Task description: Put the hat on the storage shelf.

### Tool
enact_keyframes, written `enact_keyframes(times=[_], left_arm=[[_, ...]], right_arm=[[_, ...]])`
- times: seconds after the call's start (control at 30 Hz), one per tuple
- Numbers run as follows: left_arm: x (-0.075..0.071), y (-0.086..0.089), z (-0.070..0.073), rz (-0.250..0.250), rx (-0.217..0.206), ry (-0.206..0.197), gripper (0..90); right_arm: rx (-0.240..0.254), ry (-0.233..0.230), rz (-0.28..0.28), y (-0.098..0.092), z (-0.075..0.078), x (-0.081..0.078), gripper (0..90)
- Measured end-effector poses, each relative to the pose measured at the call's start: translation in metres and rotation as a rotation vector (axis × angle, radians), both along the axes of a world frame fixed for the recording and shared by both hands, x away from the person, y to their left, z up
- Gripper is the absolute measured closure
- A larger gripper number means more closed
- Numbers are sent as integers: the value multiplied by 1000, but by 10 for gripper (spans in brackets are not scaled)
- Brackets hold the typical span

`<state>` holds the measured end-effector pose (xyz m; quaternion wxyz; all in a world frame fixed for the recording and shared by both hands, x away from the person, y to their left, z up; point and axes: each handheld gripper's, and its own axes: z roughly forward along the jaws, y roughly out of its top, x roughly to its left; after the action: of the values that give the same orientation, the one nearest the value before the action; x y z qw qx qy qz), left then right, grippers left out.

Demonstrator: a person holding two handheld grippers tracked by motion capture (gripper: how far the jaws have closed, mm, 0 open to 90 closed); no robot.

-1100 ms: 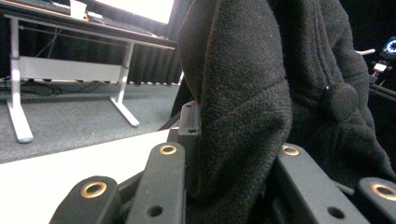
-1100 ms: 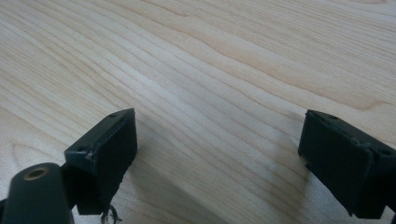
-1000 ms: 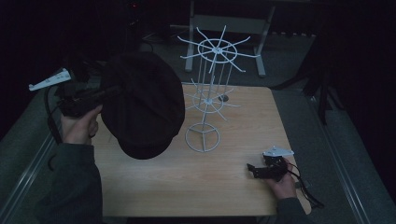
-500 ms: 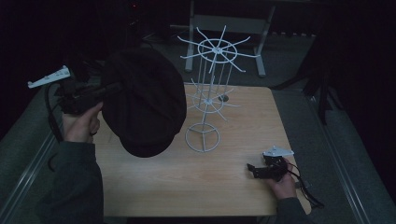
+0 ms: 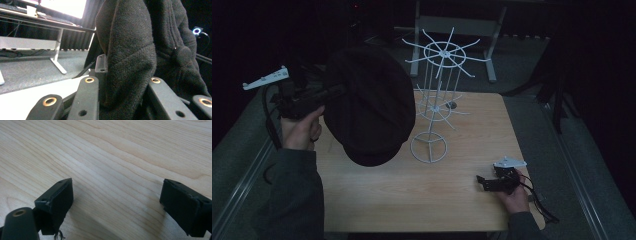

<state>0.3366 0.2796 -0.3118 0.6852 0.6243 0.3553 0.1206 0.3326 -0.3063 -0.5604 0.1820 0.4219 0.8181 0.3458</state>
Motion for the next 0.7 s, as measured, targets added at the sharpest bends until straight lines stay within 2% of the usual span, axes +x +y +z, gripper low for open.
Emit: enact_keyframes(times=[0.27,0.53,0.7], left_arm=[[3,-5,1,-17,-16,1,746],[6,-13,11,-32,-10,-17,744],[9,-18,14,-50,-22,-23,744]], right_arm=[[0,0,0,0,0,0,114],[0,0,0,0,0,0,115],[0,0,0,0,0,0,115]])
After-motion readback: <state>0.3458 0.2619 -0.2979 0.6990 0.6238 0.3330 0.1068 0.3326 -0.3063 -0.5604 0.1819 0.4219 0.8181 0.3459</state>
